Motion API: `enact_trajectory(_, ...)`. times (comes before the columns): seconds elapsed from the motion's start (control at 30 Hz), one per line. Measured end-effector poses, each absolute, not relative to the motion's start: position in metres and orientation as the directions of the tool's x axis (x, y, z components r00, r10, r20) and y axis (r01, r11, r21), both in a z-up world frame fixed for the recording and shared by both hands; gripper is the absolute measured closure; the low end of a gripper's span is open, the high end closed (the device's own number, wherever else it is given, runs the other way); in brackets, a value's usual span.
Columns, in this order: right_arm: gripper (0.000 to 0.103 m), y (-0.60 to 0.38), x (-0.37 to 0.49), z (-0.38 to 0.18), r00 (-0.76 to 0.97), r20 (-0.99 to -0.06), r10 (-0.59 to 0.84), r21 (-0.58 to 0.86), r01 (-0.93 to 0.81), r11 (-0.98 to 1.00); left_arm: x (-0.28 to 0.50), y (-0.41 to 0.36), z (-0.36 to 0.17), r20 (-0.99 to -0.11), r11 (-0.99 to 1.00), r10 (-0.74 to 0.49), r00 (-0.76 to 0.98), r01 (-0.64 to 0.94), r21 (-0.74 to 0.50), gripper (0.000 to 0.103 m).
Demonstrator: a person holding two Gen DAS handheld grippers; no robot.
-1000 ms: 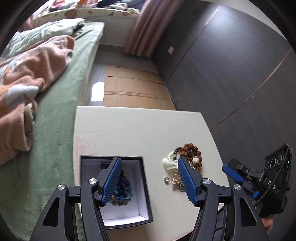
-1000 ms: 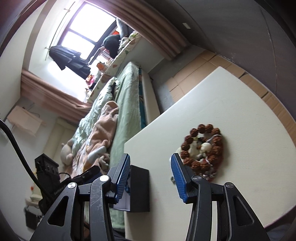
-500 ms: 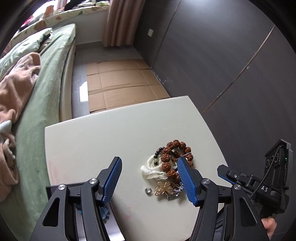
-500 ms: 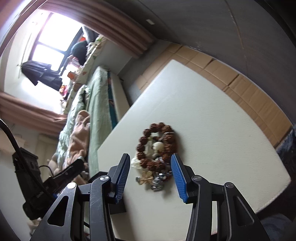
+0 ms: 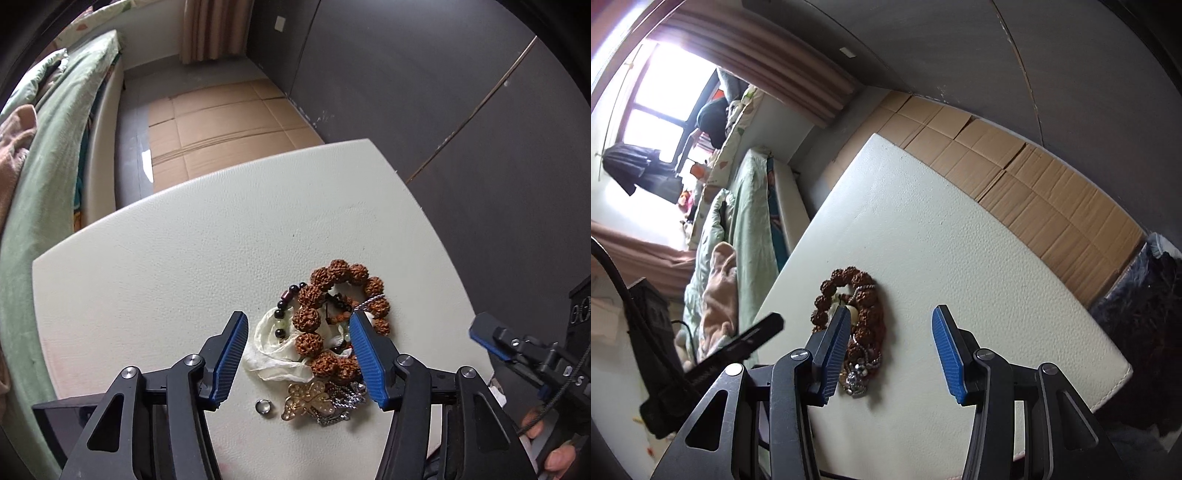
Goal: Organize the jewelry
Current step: 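Reach the left tool into the pile and grasp the brown bead bracelet, then lift the brown bead bracelet with the left tool toward the black box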
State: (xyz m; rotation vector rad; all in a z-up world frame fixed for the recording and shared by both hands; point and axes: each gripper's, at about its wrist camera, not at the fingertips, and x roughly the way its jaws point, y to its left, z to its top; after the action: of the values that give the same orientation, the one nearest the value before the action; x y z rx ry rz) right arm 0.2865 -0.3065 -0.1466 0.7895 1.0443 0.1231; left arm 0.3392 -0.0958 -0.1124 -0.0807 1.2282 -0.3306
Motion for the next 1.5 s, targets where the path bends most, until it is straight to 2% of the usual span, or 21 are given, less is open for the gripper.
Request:
enact_trajectory(0.1, 0.055, -0.308, 0.287, -0.147, 0.537, -0.717, 0.445, 0.644, 0.266, 0.717, 0.341, -0.096, -0.126, -0.915, 0.949, -0.297, 0.274, 0.192, -0.250, 0.047)
enact_trajectory(0.13, 0.049, -0.309, 0.288, -0.148, 0.538, -0.706, 0.460, 0.659, 0.264, 0.704, 0.341, -0.096, -0.130, -0.916, 0.949, -0.297, 0.268, 0.191, -0.252, 0.048)
enact_trajectory(0.2, 0.017, -0.308, 0.288, -0.150, 0.543, -0.686, 0.485, 0.687, 0.263, 0.677, 0.341, -0.098, -0.136, -0.919, 0.948, -0.296, 0.260, 0.197, -0.249, 0.053)
enact_trajectory(0.23, 0.014, -0.307, 0.289, -0.151, 0.546, -0.680, 0.489, 0.693, 0.262, 0.671, 0.342, -0.098, -0.138, -0.921, 0.949, -0.293, 0.257, 0.197, -0.247, 0.055)
enact_trajectory(0.3, 0.013, -0.304, 0.291, -0.150, 0.538, -0.682, 0.495, 0.691, 0.253, 0.677, 0.343, -0.098, -0.140, -0.923, 0.948, -0.297, 0.247, 0.196, -0.253, 0.070)
enact_trajectory(0.33, 0.013, -0.301, 0.292, -0.151, 0.534, -0.682, 0.499, 0.691, 0.249, 0.679, 0.343, -0.098, -0.141, -0.921, 0.945, -0.303, 0.245, 0.200, -0.258, 0.072)
enact_trajectory(0.4, 0.013, -0.296, 0.292, -0.152, 0.530, -0.690, 0.494, 0.683, 0.249, 0.687, 0.342, -0.100, -0.139, -0.918, 0.944, -0.302, 0.255, 0.215, -0.251, 0.083)
enact_trajectory(0.57, 0.013, -0.290, 0.295, -0.155, 0.518, -0.704, 0.486, 0.666, 0.243, 0.705, 0.334, -0.097, -0.121, -0.898, 0.937, -0.325, 0.298, 0.232, -0.262, 0.083)
enact_trajectory(0.83, 0.013, -0.289, 0.295, -0.157, 0.515, -0.710, 0.480, 0.658, 0.245, 0.712, 0.314, -0.092, -0.077, -0.818, 0.879, -0.464, 0.339, 0.290, -0.379, 0.084)
enact_trajectory(1.1, 0.013, -0.277, 0.298, -0.158, 0.486, -0.705, 0.516, 0.667, 0.209, 0.715, 0.296, -0.086, -0.044, -0.768, 0.853, -0.512, 0.385, 0.335, -0.401, 0.084)
enact_trajectory(1.2, 0.013, -0.275, 0.298, -0.159, 0.479, -0.713, 0.512, 0.657, 0.201, 0.726, 0.293, -0.080, -0.043, -0.778, 0.870, -0.481, 0.403, 0.327, -0.369, 0.084)
enact_trajectory(1.5, 0.014, -0.262, 0.299, -0.161, 0.453, -0.700, 0.552, 0.669, 0.143, 0.730, 0.298, -0.070, -0.078, -0.823, 0.890, -0.449, 0.347, 0.254, -0.378, 0.083)
